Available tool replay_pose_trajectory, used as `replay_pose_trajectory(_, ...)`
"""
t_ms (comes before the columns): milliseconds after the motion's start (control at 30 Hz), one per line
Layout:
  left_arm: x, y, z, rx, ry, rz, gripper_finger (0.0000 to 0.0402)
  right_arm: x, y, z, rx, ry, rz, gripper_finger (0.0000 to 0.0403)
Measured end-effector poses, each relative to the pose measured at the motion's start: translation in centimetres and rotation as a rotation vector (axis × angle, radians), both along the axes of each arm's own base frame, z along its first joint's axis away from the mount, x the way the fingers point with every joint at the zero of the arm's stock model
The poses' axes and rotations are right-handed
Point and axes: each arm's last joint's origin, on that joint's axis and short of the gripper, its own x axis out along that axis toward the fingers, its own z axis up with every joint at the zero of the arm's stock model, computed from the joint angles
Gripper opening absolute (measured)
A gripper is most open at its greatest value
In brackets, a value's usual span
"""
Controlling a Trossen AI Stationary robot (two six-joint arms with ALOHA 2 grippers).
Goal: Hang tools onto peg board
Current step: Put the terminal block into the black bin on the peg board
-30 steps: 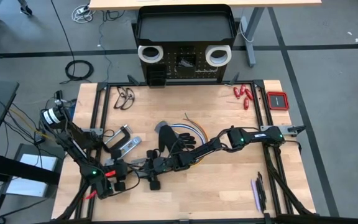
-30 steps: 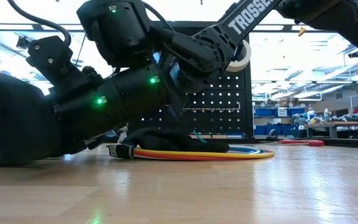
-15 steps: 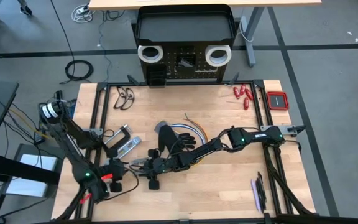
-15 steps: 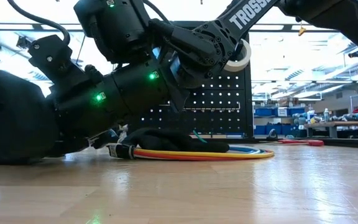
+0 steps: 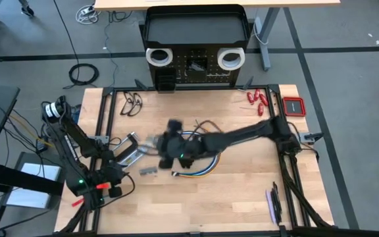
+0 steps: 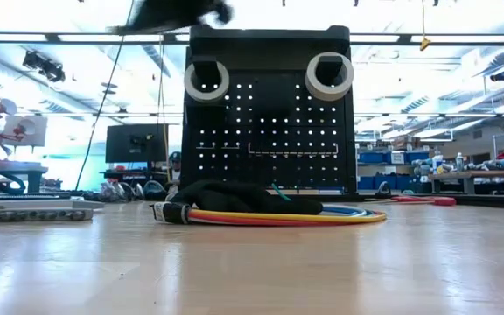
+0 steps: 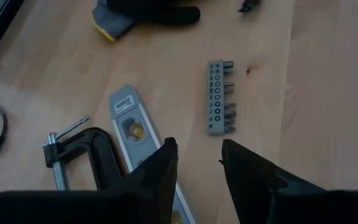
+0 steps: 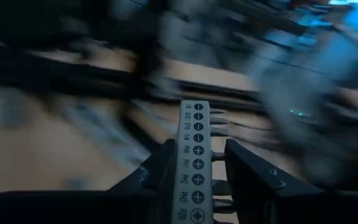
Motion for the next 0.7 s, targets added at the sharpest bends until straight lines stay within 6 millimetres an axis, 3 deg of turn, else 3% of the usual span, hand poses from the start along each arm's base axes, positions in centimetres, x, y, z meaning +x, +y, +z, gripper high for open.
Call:
replay_pose_trajectory(133, 0.3, 0.0, 0.0, -0.008, -0.020, 0.015, 0.0135, -3.1, -3.4, 4.6, -0.137, 0.026, -0.171, 0.0129)
replay_pose_trajectory(233, 0.8, -0.3, 0.1, -0.029, -0.076, 0.004, 0.0135, -5.8, -7.1, 9.3, -0.187, -0.048, -0.331, 0.0129)
replay_pose_trajectory(300, 1.1, -0.6, 0.1, -0.032, -0.131, -0.011, 0.0135, -7.1, -9.9, 10.8, -0.190, -0.072, -0.400, 0.0129)
replay_pose_trajectory(500, 2.1, -0.6, 0.3, 0.014, -0.227, -0.009, 0.0135, -8.7, -17.4, 11.4, -0.111, -0.091, -0.461, 0.0130)
replay_pose_trajectory(700, 3.0, 0.3, 0.4, 0.041, -0.225, 0.050, 0.0135, -9.8, -22.3, 10.0, -0.048, -0.058, -0.532, 0.0130)
